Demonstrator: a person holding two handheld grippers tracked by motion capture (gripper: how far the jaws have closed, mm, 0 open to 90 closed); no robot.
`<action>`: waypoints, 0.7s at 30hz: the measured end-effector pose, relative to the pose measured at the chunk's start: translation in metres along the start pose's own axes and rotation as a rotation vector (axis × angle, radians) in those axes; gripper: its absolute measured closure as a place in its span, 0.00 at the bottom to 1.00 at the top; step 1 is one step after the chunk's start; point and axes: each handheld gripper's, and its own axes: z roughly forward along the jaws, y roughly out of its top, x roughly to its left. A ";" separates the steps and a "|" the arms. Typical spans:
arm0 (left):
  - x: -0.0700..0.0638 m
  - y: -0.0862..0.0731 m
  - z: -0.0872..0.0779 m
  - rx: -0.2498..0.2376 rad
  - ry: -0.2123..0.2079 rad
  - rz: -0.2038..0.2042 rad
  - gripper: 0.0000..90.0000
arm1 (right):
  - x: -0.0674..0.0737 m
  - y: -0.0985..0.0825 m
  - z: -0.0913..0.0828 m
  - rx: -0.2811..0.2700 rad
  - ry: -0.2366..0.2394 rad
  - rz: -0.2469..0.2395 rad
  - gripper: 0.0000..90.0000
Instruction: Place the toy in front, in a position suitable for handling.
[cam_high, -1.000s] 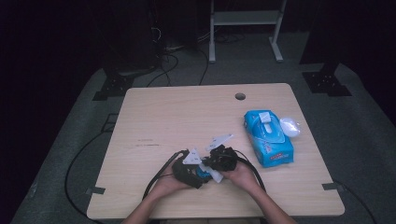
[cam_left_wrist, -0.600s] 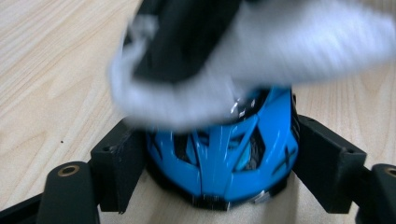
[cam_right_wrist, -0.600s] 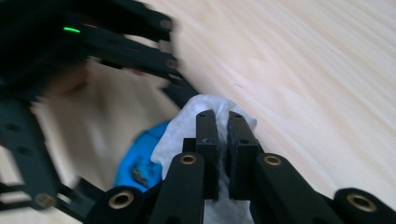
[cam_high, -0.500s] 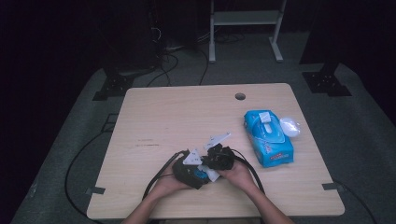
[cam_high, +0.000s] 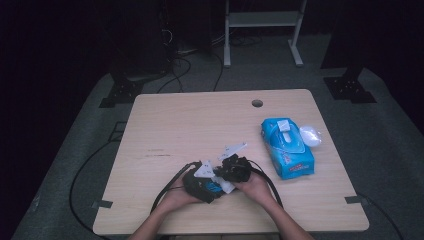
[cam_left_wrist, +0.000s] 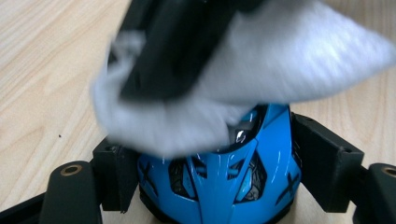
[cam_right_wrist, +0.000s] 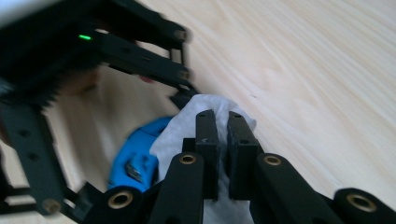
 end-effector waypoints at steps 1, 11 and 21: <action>0.000 0.000 0.000 0.000 -0.001 -0.002 0.27 | -0.003 -0.001 -0.002 -0.001 -0.014 0.012 0.94; -0.001 -0.002 -0.002 -0.003 -0.003 0.001 0.28 | -0.006 -0.009 -0.006 -0.018 -0.060 -0.002 0.94; -0.002 -0.002 0.000 -0.012 -0.004 -0.010 0.28 | -0.004 -0.010 -0.009 -0.049 -0.008 -0.013 0.94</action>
